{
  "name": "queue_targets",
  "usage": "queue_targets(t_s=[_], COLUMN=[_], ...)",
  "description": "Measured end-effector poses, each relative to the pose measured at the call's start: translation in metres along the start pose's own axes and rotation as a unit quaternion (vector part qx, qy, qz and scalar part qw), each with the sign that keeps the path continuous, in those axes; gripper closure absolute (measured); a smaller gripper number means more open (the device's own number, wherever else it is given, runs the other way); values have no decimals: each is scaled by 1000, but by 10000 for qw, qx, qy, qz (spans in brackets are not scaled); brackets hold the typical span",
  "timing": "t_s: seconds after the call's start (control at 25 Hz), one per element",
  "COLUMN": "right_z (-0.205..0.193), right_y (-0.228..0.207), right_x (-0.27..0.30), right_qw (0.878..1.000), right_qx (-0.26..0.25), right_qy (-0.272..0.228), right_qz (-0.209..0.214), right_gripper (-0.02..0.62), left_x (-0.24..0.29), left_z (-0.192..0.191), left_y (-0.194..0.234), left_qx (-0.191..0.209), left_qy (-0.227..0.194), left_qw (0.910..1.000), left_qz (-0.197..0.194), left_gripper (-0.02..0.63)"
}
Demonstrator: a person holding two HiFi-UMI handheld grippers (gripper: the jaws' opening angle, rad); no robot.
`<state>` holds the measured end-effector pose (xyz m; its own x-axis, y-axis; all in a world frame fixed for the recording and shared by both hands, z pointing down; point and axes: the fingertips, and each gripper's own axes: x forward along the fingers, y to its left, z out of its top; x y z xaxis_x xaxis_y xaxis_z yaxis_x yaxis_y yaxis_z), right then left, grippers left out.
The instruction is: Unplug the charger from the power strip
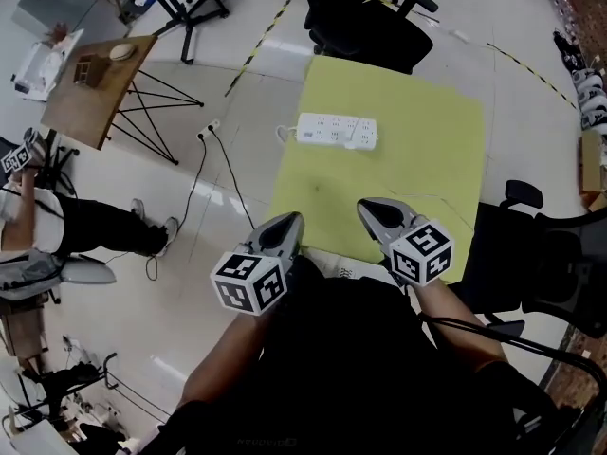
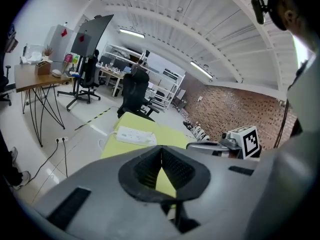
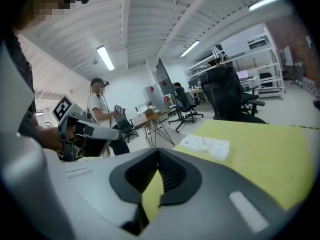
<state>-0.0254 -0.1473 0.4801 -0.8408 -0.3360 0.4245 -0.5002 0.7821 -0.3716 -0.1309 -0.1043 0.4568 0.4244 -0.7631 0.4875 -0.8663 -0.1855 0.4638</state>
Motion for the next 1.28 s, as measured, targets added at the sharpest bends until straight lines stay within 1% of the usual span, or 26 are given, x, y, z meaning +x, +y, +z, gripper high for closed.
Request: queue_targets(t_s=[0.24, 0.4, 0.48, 0.56, 0.68, 0.76, 0.96, 1.16, 1.28], right_z=[3, 0, -6, -14, -21, -23, -23, -23, -26], right_y=[-32, -49, -61, -75, -101, -116, -147, -169, -175], right_x=[25, 52, 65, 78, 98, 109, 130, 146, 150], right_qw=[9978, 9947, 9921, 9875, 9781, 9725, 9615, 9519, 9473], right_qx=[453, 671, 745, 878, 1090, 1164, 1032, 700, 601], right_qy=[51, 170, 289, 429, 566, 620, 899, 1116, 1238], right_qz=[-488, -760, -971, -1236, -1680, -1921, -2382, -2768, -2894], right_gripper=[592, 592, 583, 557, 468, 431, 384, 379, 384], left_x=[26, 45, 54, 60, 68, 70, 71, 70, 68], left_z=[12, 32, 36, 38, 43, 44, 47, 52, 51], left_y=[27, 52, 63, 73, 91, 105, 136, 158, 166], left_qx=[-32, 27, 69, 117, 162, 133, 32, -30, -102], left_qy=[476, 633, 749, 887, 1024, 1089, 1234, 1241, 1252], left_qw=[9985, 9971, 9957, 9937, 9914, 9904, 9882, 9880, 9877], left_qz=[-267, -430, -542, -669, -799, -844, -903, -921, -933], left_gripper=[600, 599, 600, 599, 600, 598, 599, 599, 599])
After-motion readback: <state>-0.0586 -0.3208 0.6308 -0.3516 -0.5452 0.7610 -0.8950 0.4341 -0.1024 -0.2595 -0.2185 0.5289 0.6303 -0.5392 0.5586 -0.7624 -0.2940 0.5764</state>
